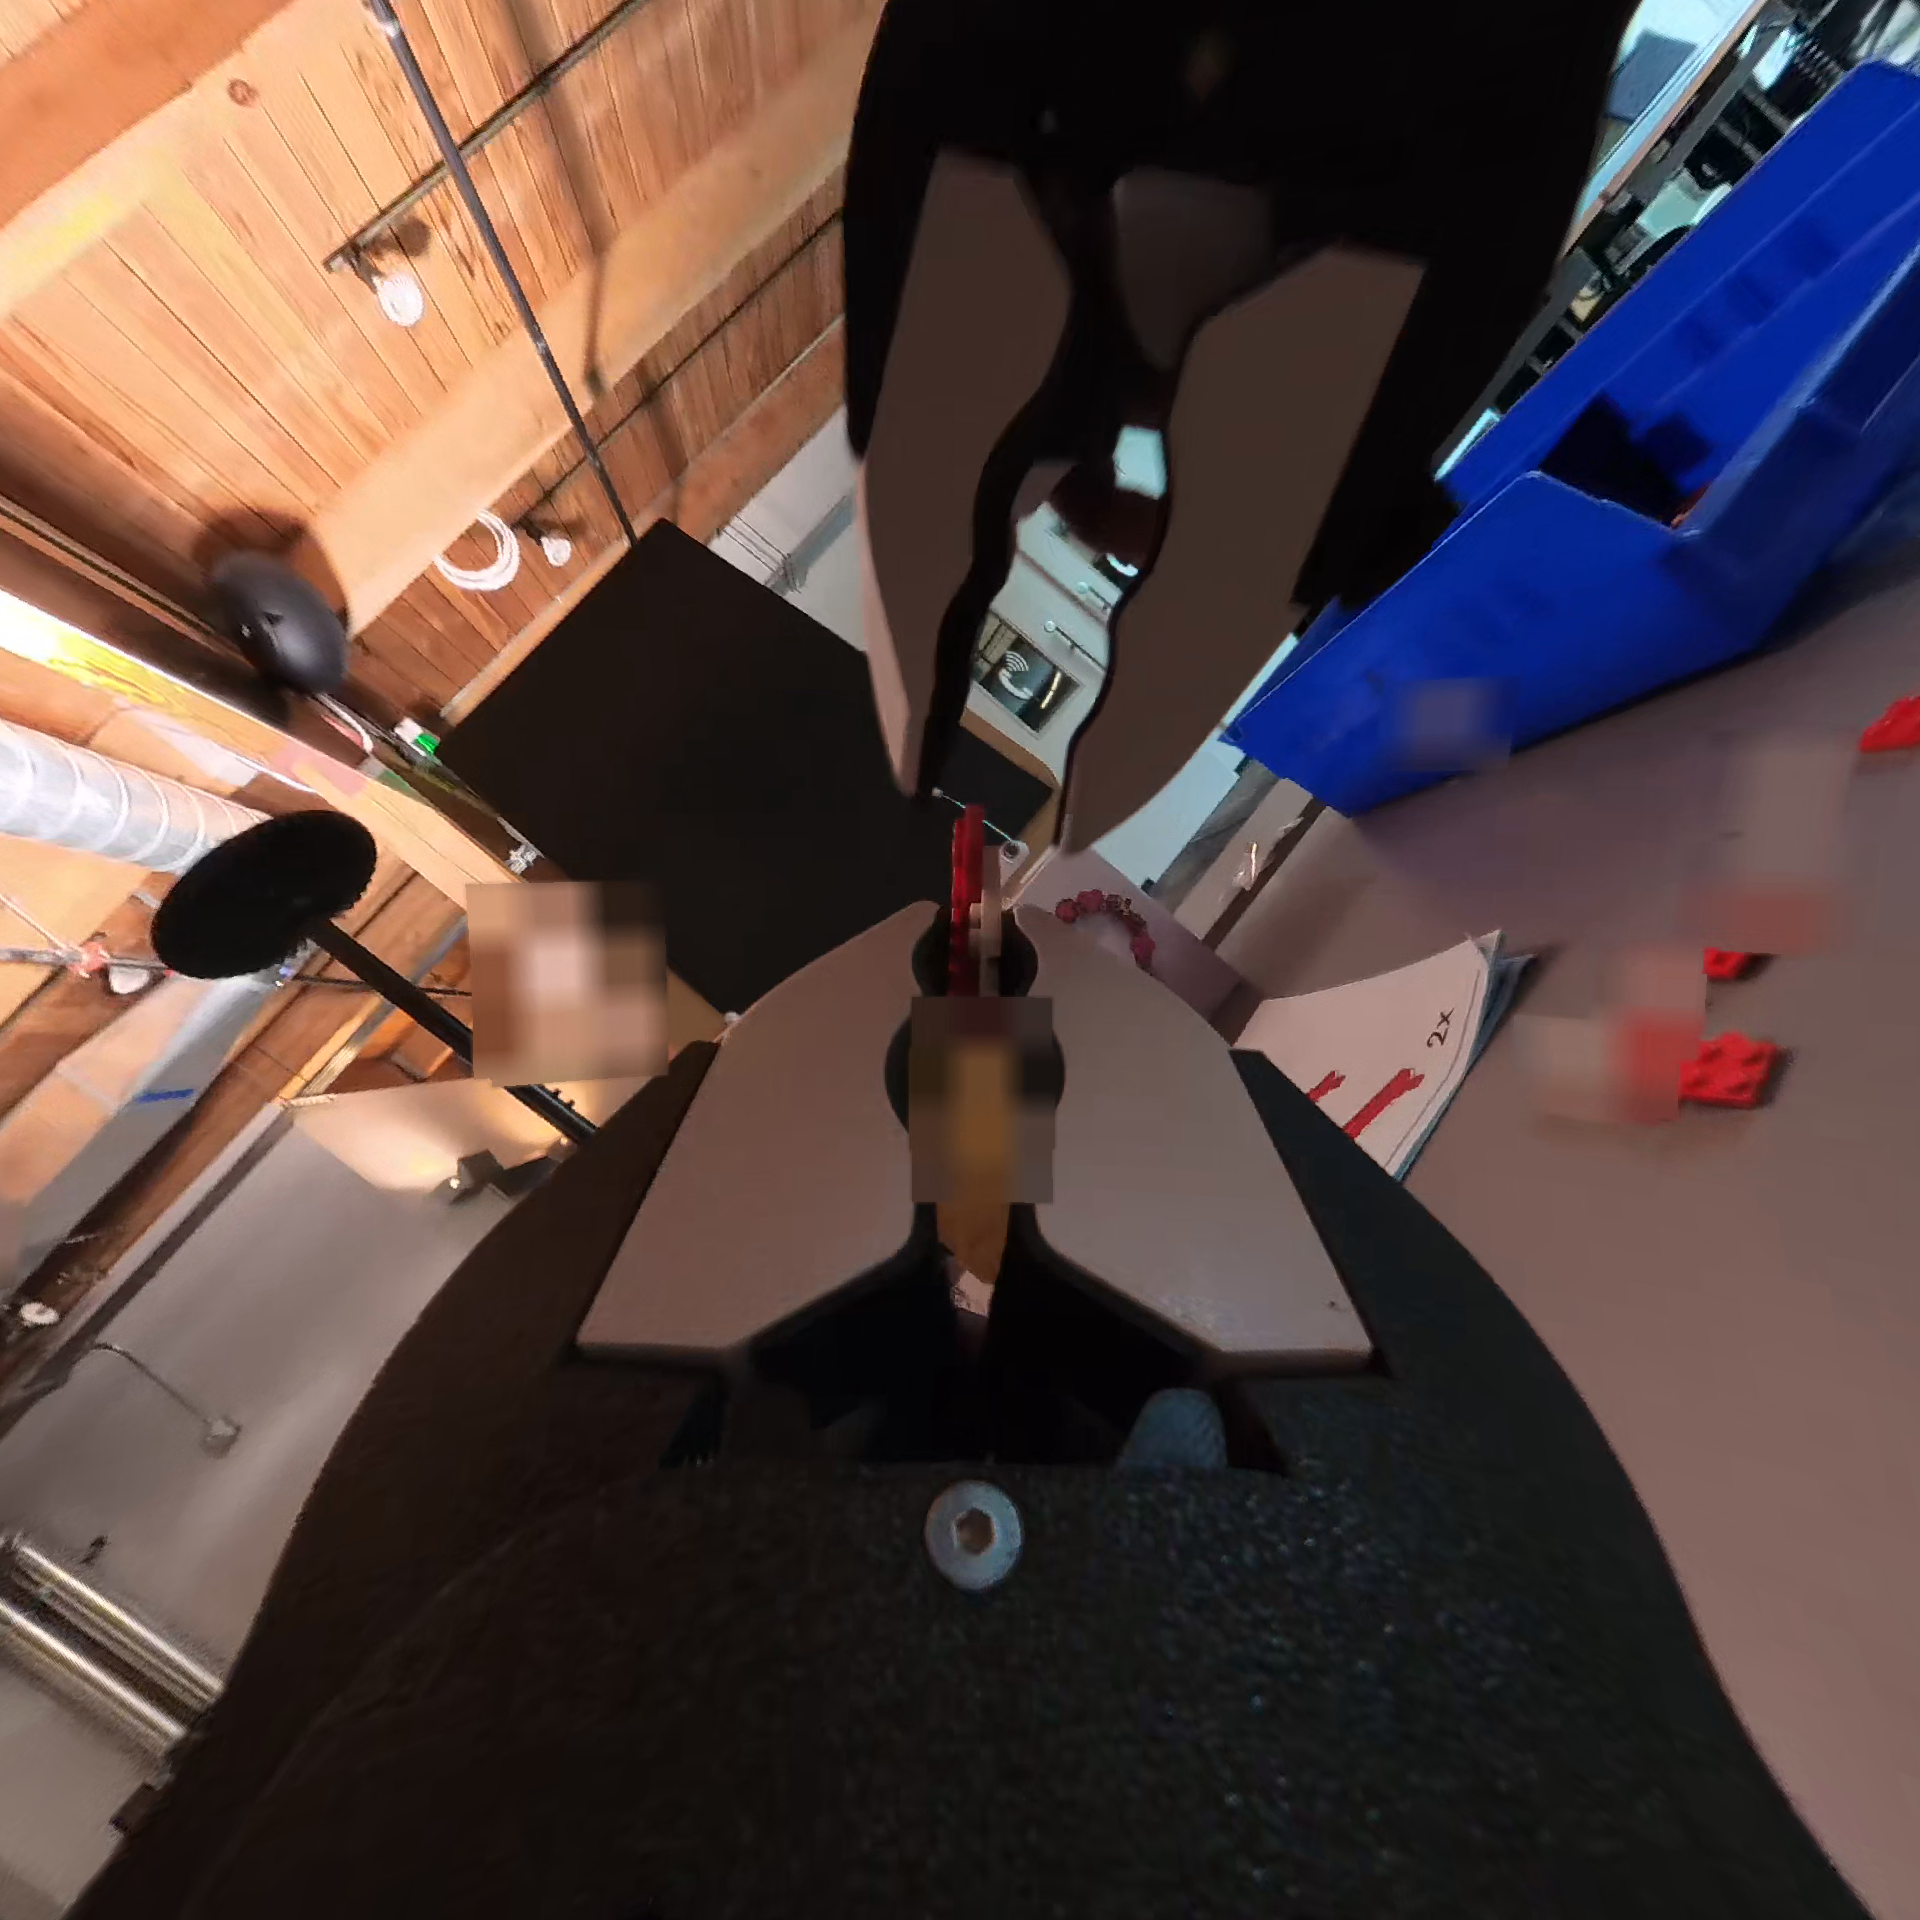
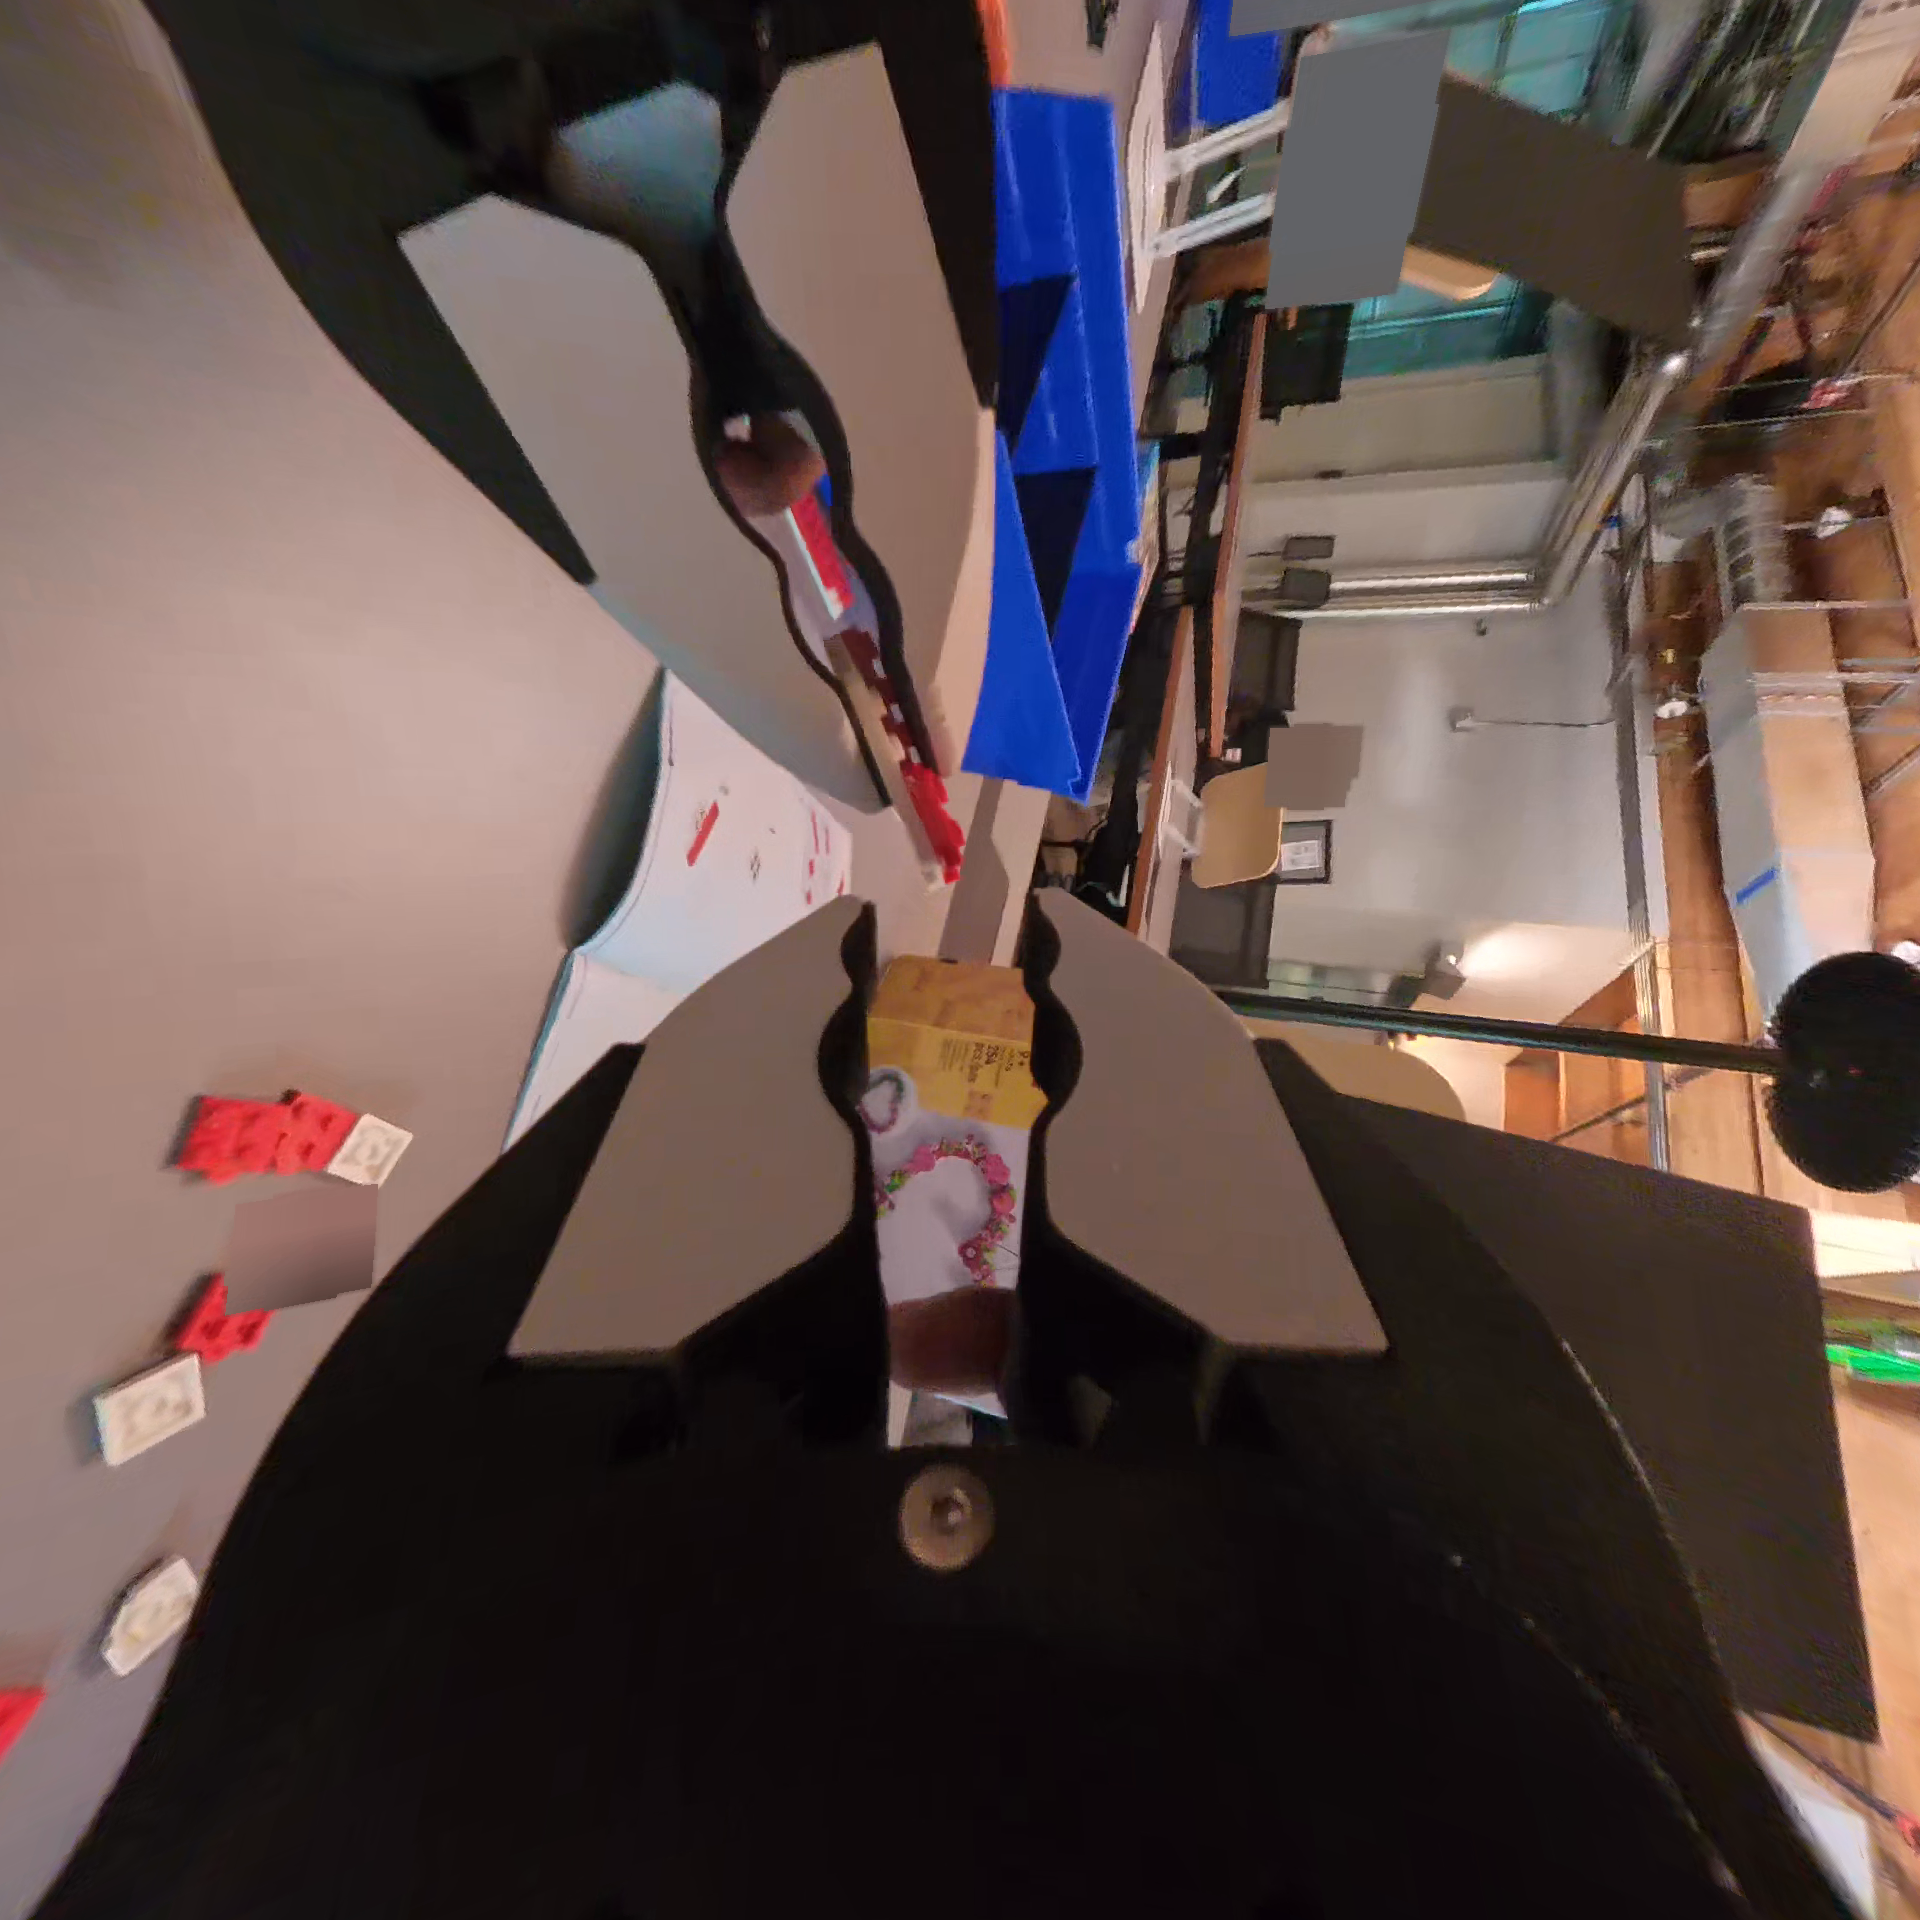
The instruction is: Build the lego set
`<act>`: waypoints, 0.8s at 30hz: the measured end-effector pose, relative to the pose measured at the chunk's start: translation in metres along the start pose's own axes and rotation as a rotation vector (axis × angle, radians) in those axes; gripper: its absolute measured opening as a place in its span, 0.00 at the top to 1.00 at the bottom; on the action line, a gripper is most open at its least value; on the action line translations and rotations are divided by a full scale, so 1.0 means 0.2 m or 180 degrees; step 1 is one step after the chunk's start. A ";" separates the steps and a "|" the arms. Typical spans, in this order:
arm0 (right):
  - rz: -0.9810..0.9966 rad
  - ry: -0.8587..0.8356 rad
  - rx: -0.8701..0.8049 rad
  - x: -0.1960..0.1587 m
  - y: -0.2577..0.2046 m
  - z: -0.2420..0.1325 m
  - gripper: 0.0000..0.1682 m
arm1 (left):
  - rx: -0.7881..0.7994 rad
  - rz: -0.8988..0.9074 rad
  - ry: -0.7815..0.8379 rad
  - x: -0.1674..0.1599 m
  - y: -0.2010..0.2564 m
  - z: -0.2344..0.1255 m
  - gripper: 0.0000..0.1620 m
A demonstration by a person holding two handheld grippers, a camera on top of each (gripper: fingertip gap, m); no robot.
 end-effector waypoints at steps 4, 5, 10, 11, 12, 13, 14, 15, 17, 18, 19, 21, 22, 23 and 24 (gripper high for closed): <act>-0.0247 0.0145 0.0016 0.06 -0.03 -0.05 0.85 | -0.0071 0.0138 0.0076 0.02 0.03 0.00 0.95; -0.0384 0.0133 -0.0011 0.06 -0.04 -0.05 0.85 | -0.0106 0.0157 0.0083 0.02 0.04 0.00 0.95; -0.0778 0.0129 0.0026 0.07 -0.07 -0.03 0.93 | -0.0203 0.0225 0.0209 0.04 0.06 0.00 0.95; -0.0800 0.0124 0.0044 0.06 -0.08 -0.02 0.94 | -0.0243 0.0227 0.0195 0.04 0.06 0.00 0.95; -0.0801 0.0098 0.0102 0.06 -0.09 -0.03 0.94 | -0.0302 0.0213 0.0184 0.04 0.07 0.00 0.95; -0.0770 0.0067 0.0183 0.06 -0.09 -0.03 0.95 | -0.0361 0.0204 0.0180 0.04 0.08 0.00 0.95; -0.0723 0.0040 0.0249 0.05 -0.10 -0.03 0.95 | -0.0408 0.0208 0.0179 0.04 0.09 0.01 0.95; -0.0689 0.0018 0.0275 0.05 -0.11 -0.04 0.95 | -0.0444 0.0206 0.0177 0.04 0.09 0.01 0.95; -0.0682 -0.0027 0.0263 0.05 -0.12 -0.05 0.95 | -0.0539 0.0126 0.0160 0.03 0.10 0.01 0.94; -0.0665 -0.0050 0.0218 0.04 -0.13 -0.05 0.95 | -0.0558 0.0062 0.0145 0.03 0.10 0.02 0.94; -0.0642 -0.0089 0.0136 0.03 -0.13 -0.05 0.95 | -0.0529 -0.0010 0.0143 0.03 0.09 0.02 0.91; -0.0655 -0.0197 -0.0157 0.01 -0.12 -0.06 0.95 | -0.0484 -0.0231 0.0183 0.02 0.06 0.01 0.88; -0.0687 -0.0246 -0.0350 0.00 -0.12 -0.06 0.95 | -0.0524 -0.0446 0.0212 0.02 0.05 0.01 0.87; -0.0758 -0.0259 -0.0515 -0.01 -0.12 -0.07 0.95 | -0.0625 -0.0753 0.0259 0.01 0.04 0.02 0.87; -0.0873 -0.0256 -0.0650 -0.01 -0.13 -0.07 0.95 | -0.0766 -0.1148 0.0323 0.01 0.02 0.02 0.87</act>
Point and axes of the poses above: each gripper's, where its closed fingertips meet, z out along the fingers, x out of its top, y = z × x across the jaws, the point moved 6 cm from there along -z, back along the fingers, and after that the axes turned 7 degrees about -x, right-handed, at the moved point
